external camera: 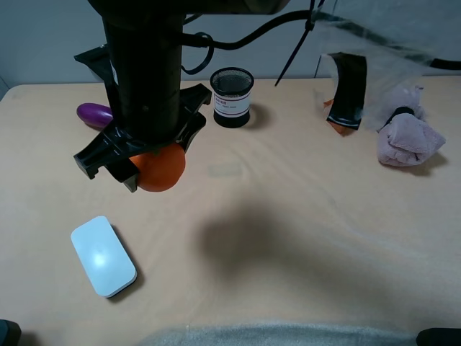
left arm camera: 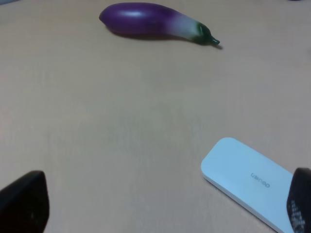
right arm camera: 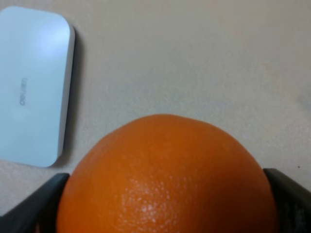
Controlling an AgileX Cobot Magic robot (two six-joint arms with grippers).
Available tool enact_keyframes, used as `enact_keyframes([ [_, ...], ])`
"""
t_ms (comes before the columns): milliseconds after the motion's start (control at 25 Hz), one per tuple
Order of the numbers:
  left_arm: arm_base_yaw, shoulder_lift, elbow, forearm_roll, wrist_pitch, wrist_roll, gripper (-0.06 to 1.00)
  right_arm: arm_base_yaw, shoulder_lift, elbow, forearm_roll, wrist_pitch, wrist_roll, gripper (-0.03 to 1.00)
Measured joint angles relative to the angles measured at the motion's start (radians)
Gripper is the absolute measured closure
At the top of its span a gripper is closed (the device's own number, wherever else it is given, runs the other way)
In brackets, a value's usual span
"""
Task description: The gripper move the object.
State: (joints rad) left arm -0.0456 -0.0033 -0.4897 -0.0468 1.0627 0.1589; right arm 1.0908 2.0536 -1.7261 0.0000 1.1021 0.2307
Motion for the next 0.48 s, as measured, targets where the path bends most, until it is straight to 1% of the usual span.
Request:
enact_keyframes([
  [240, 0.000, 0.000, 0.000, 0.000, 0.000, 0.000, -0.03, 0.034, 0.032, -0.002, 0.006, -0.010, -0.025, 0.41],
  [480, 0.000, 0.000, 0.000, 0.000, 0.000, 0.000, -0.03, 0.076, 0.076, -0.002, 0.010, -0.044, -0.027, 0.41],
])
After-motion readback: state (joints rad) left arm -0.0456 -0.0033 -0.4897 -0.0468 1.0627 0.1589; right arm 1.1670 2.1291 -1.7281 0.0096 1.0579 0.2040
